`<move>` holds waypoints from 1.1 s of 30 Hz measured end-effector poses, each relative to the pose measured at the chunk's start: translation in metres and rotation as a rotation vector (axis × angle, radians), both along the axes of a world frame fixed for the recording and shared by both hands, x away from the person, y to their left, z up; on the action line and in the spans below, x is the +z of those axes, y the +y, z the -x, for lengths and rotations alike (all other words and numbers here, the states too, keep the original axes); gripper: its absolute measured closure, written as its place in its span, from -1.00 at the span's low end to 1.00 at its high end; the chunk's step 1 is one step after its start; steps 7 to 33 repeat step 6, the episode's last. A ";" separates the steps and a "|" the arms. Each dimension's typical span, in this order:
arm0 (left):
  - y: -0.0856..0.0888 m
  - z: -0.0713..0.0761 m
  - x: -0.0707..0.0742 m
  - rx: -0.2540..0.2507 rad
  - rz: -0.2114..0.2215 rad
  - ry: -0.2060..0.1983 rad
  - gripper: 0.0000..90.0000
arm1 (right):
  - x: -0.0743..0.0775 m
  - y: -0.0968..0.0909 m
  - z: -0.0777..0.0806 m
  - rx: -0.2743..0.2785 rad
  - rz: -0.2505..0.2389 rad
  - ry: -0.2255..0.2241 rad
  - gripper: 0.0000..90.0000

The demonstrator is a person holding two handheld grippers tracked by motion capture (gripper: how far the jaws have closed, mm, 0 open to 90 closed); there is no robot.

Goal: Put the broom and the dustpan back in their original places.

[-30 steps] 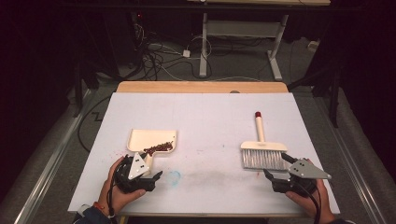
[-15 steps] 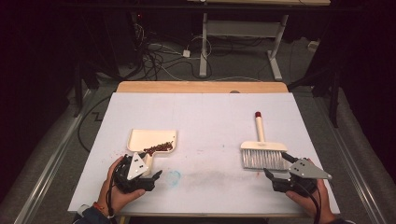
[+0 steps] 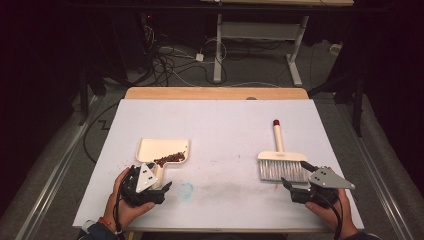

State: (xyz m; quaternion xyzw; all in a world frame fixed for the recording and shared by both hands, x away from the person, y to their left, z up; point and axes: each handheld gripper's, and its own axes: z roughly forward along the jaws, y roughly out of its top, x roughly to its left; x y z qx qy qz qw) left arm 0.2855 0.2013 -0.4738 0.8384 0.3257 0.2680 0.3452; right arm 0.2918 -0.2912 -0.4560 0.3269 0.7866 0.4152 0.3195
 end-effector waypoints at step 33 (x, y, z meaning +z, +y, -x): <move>0.000 -0.002 -0.001 0.006 0.002 0.005 -0.60 | 0.000 0.001 -0.001 0.008 0.009 -0.001 -0.60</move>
